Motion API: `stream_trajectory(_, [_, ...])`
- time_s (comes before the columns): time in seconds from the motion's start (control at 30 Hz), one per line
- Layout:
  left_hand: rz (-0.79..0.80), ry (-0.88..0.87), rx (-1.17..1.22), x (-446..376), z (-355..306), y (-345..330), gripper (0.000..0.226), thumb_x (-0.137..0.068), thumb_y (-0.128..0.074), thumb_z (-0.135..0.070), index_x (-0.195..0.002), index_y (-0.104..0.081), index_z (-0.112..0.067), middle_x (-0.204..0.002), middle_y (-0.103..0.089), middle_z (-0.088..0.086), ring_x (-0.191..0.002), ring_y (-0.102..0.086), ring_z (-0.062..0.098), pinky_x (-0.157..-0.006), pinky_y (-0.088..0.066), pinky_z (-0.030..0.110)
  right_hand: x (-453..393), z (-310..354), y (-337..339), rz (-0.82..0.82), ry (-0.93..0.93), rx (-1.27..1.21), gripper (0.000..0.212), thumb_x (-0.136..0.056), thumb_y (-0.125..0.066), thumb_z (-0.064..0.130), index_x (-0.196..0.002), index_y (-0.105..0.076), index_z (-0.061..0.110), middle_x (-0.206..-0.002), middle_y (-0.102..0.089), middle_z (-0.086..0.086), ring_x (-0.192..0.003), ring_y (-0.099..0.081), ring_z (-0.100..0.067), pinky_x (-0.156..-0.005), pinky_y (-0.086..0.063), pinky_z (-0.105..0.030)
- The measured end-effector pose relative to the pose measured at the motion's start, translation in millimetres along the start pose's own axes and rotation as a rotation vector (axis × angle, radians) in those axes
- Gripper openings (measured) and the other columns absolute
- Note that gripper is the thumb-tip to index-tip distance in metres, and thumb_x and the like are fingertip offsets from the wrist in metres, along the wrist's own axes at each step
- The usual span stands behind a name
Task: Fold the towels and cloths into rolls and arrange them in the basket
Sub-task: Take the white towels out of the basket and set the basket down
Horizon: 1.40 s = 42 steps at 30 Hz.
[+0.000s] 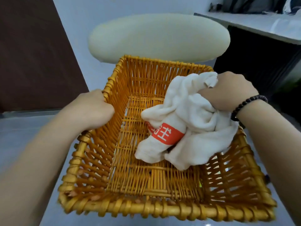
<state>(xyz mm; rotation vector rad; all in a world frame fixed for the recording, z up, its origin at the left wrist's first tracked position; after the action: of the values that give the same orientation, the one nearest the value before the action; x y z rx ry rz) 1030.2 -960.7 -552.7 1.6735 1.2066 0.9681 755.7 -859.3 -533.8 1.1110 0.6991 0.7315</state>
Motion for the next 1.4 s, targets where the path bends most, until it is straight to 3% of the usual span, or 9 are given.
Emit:
stream_trajectory(0.1, [-0.041, 0.000, 0.090, 17, 2, 4, 0.011, -0.078, -0.054, -0.011, -0.089, -0.056, -0.010, -0.084, -0.064, 0.011, -0.070, -0.061, 0.026, -0.059, -0.047, 0.033, 16, 2, 8, -0.034, 0.021, -0.014, 0.026, -0.079, -0.057, 0.037, -0.073, -0.051, 0.013, -0.077, -0.056, -0.007, -0.066, -0.056, -0.026, -0.054, -0.040, -0.027])
stream_trajectory(0.4, [-0.148, -0.032, 0.313, 102, 18, 21, 0.011, -0.084, -0.055, -0.011, -0.095, -0.055, -0.015, -0.086, -0.060, 0.003, -0.073, -0.055, 0.018, -0.055, -0.037, 0.028, 88, 6, 66, -0.188, 0.105, -0.116, 0.028, -0.080, -0.056, 0.040, -0.072, -0.054, 0.013, -0.077, -0.055, -0.006, -0.064, -0.057, -0.025, -0.054, -0.044, -0.028])
stream_trajectory(0.57, [-0.101, -0.033, 0.429, 143, 29, 32, 0.018, -0.080, -0.062, -0.012, -0.097, -0.059, -0.016, -0.092, -0.065, 0.005, -0.083, -0.062, 0.026, -0.079, -0.053, 0.040, 127, 3, 100, -0.164, 0.098, -0.246, 0.027, -0.083, -0.055, 0.034, -0.072, -0.056, 0.009, -0.071, -0.058, -0.008, -0.060, -0.054, -0.021, -0.050, -0.040, -0.026])
stream_trajectory(0.67, [-0.081, -0.032, 0.464, 168, 35, 38, 0.020, -0.078, -0.063, -0.012, -0.097, -0.062, -0.018, -0.096, -0.067, 0.006, -0.089, -0.064, 0.028, -0.088, -0.053, 0.046, 147, 5, 114, -0.056, 0.117, -0.199, 0.028, -0.089, -0.051, 0.031, -0.078, -0.058, 0.006, -0.078, -0.061, -0.012, -0.071, -0.059, -0.025, -0.062, -0.052, -0.035])
stream_trajectory(0.83, [-0.124, -0.083, 0.411, 199, 41, 38, 0.018, -0.081, -0.061, -0.012, -0.097, -0.059, -0.019, -0.092, -0.066, 0.004, -0.084, -0.063, 0.025, -0.082, -0.053, 0.039, 179, -2, 117, 0.060, 0.102, -0.101, 0.030, -0.091, -0.050, 0.037, -0.084, -0.057, 0.008, -0.082, -0.061, -0.009, -0.072, -0.060, -0.023, -0.058, -0.051, -0.031])
stream_trajectory(1.07, [-0.150, -0.123, 0.393, 227, 48, 23, 0.022, -0.081, -0.063, -0.014, -0.100, -0.057, -0.024, -0.092, -0.065, 0.000, -0.084, -0.062, 0.022, -0.076, -0.050, 0.035, 235, -29, 114, 0.000, 0.094, -0.126, 0.027, -0.095, -0.048, 0.026, -0.072, -0.051, 0.013, -0.069, -0.056, -0.004, -0.062, -0.058, -0.021, -0.048, -0.044, -0.026])
stream_trajectory(1.17, [-0.154, -0.131, 0.429, 241, 46, -6, 0.021, -0.078, -0.061, -0.009, -0.089, -0.057, -0.026, -0.087, -0.065, 0.000, -0.079, -0.061, 0.021, -0.070, -0.050, 0.034, 258, -48, 105, -0.037, 0.060, -0.186, 0.027, -0.094, -0.049, 0.025, -0.078, -0.058, 0.005, -0.074, -0.061, -0.011, -0.071, -0.060, -0.027, -0.057, -0.047, -0.030])
stream_trajectory(1.3, [-0.140, -0.079, 0.533, 267, 52, -51, 0.023, -0.077, -0.055, -0.010, -0.090, -0.056, -0.029, -0.081, -0.066, 0.000, -0.075, -0.062, 0.023, -0.072, -0.054, 0.039, 270, -60, 86, -0.054, 0.089, -0.143, 0.027, -0.093, -0.050, 0.023, -0.069, -0.052, 0.012, -0.068, -0.056, -0.006, -0.063, -0.052, -0.019, -0.052, -0.038, -0.028])
stream_trajectory(1.4, [-0.178, -0.049, 0.614, 300, 58, -78, 0.024, -0.085, -0.057, -0.017, -0.086, -0.049, -0.039, -0.075, -0.065, -0.003, -0.069, -0.062, 0.018, -0.062, -0.048, 0.032, 273, -65, 74, -0.099, 0.137, -0.136, 0.021, -0.093, -0.052, 0.022, -0.072, -0.049, 0.017, -0.068, -0.054, -0.001, -0.061, -0.048, -0.014, -0.050, -0.033, -0.026])
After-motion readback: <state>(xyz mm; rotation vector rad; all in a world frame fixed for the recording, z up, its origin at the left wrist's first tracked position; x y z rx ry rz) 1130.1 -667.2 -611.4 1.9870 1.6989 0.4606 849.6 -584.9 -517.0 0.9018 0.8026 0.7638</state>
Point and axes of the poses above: each hand's wrist, its own x-axis away from the middle knuckle, its own y-axis out of the back of the hand, z = x × y, the point moved 3 cm from there along -x, towards the middle knuckle
